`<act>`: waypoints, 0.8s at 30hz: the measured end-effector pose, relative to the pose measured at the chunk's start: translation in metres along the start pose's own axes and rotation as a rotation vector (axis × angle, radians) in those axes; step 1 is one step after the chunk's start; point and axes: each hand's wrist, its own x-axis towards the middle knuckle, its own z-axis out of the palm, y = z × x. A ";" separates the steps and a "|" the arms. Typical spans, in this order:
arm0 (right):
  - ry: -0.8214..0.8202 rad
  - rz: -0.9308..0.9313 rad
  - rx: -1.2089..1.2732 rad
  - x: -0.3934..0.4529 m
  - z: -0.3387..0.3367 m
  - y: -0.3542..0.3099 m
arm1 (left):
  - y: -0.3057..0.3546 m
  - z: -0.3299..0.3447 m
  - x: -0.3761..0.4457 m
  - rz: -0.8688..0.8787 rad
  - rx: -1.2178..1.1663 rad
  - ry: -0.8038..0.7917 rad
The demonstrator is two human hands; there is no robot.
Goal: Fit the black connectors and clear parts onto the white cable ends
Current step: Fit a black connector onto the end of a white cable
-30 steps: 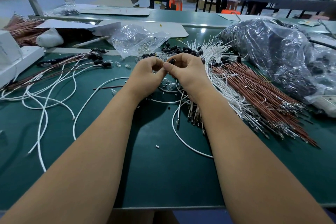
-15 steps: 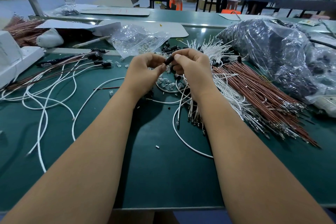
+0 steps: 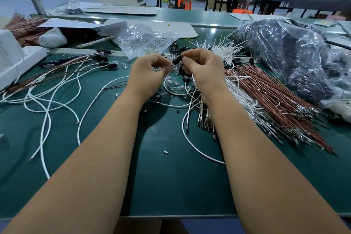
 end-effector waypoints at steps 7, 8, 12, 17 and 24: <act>0.039 0.010 0.082 0.002 -0.003 0.003 | -0.003 -0.001 0.001 -0.036 0.042 0.012; 0.045 0.016 0.087 0.002 -0.003 0.004 | -0.002 0.000 0.000 -0.033 0.041 0.008; 0.076 0.034 0.084 0.003 -0.002 0.003 | 0.000 0.003 -0.001 -0.011 -0.011 -0.029; 0.039 0.022 0.033 0.002 -0.001 0.001 | 0.001 0.003 0.000 0.030 0.026 -0.022; 0.043 -0.005 -0.116 0.000 0.001 0.002 | 0.004 0.006 0.000 0.051 0.072 -0.004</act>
